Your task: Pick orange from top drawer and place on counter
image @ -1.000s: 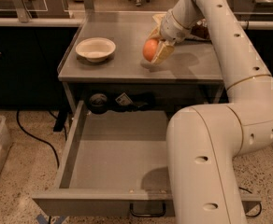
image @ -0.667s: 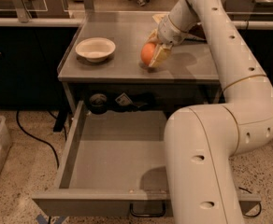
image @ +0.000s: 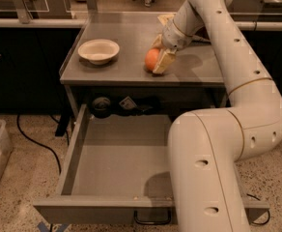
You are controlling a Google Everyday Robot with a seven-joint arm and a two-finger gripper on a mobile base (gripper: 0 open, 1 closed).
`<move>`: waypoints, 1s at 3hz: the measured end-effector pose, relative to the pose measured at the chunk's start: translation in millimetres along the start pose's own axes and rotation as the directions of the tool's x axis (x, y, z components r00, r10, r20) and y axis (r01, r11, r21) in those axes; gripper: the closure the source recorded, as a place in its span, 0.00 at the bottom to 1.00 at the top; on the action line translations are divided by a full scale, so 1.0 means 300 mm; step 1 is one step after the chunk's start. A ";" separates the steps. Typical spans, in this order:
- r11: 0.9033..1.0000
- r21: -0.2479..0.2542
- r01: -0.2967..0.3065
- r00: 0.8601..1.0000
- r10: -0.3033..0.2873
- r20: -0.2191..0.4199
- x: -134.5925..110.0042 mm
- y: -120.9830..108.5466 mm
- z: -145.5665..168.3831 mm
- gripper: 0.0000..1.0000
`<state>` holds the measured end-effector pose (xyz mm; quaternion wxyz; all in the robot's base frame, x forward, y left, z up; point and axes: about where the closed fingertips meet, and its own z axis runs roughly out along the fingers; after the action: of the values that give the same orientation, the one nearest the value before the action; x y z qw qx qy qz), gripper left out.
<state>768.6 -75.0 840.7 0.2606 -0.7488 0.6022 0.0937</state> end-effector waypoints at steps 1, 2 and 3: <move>1.000 0.000 0.000 1.000 0.000 0.000 0.000 0.000 0.000 0.81; 1.000 0.000 0.000 1.000 0.000 0.000 0.000 0.000 0.000 0.58; 1.000 0.000 0.000 1.000 0.000 0.000 0.000 0.000 0.000 0.34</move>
Offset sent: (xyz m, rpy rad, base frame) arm 0.0000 0.0000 0.0000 0.0000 0.0000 0.0000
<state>768.7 -74.9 840.7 0.2606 -0.7488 0.6022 0.0937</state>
